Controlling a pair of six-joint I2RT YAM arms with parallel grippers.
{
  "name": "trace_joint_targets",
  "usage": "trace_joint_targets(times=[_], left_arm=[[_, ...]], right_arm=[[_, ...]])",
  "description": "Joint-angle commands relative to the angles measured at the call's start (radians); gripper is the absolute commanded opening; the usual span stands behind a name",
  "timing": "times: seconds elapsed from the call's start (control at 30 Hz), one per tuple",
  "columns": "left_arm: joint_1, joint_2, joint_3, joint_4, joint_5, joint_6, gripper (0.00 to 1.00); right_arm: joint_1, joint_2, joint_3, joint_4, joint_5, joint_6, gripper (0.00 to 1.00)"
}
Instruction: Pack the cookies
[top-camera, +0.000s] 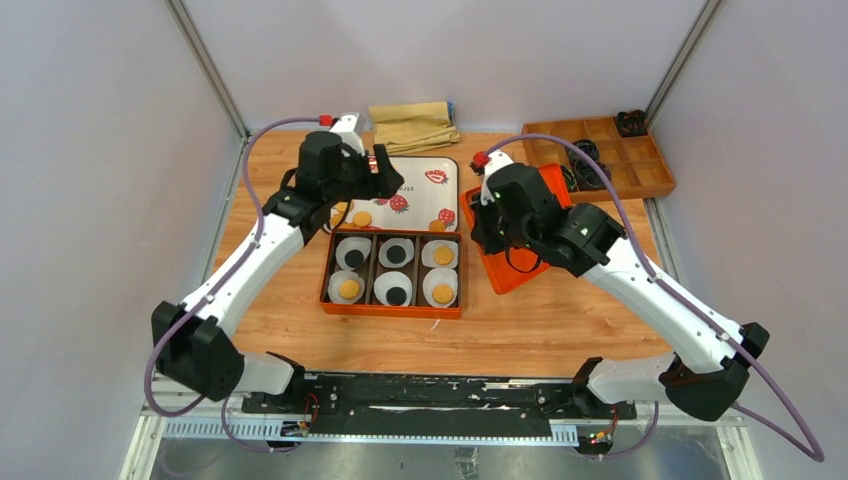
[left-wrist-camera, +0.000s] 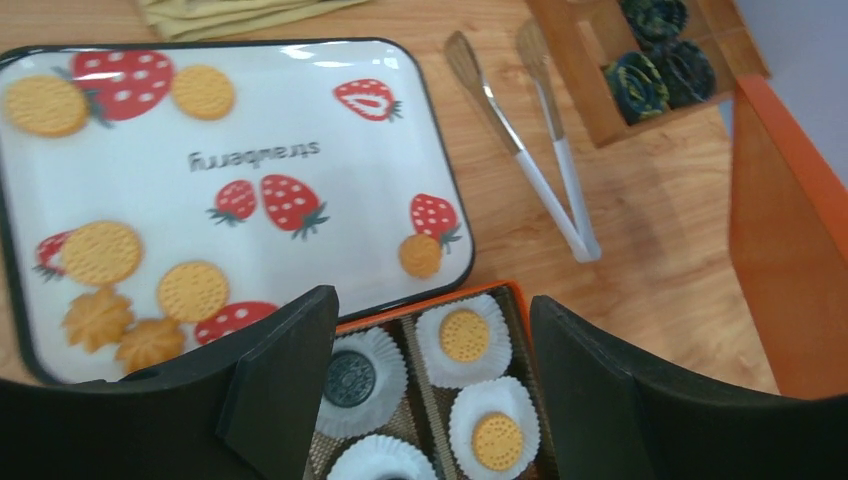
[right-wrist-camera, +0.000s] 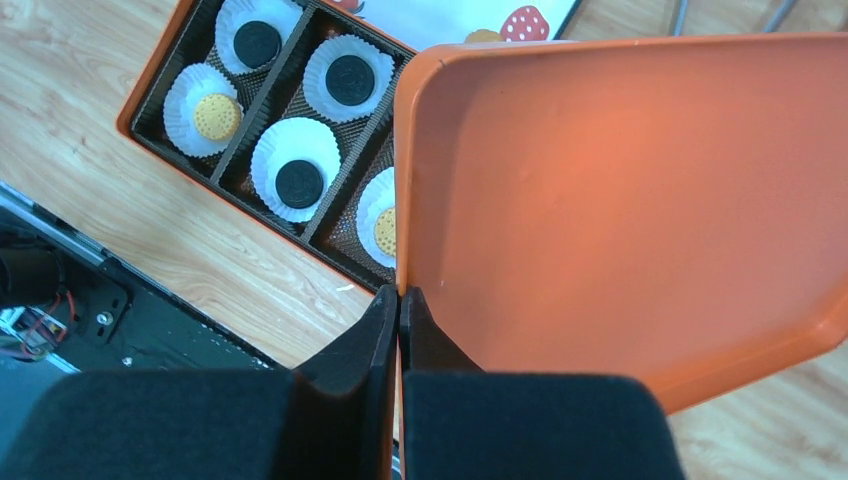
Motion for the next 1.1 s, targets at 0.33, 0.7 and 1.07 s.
trace_joint_targets(times=[0.33, 0.7, 1.07], left_arm=[[-0.008, 0.276, 0.258, 0.082, 0.545, 0.099, 0.82], [-0.008, 0.327, 0.196, 0.094, 0.599, 0.094, 0.83], [-0.010, 0.391, 0.163, 0.230, 0.706, -0.020, 0.54]], right_arm=[[0.085, 0.196, 0.151, -0.080, -0.157, -0.327, 0.00], [0.170, 0.295, 0.321, -0.150, -0.106, -0.410, 0.00], [0.201, 0.357, 0.421, -0.162, -0.085, -0.466, 0.00]])
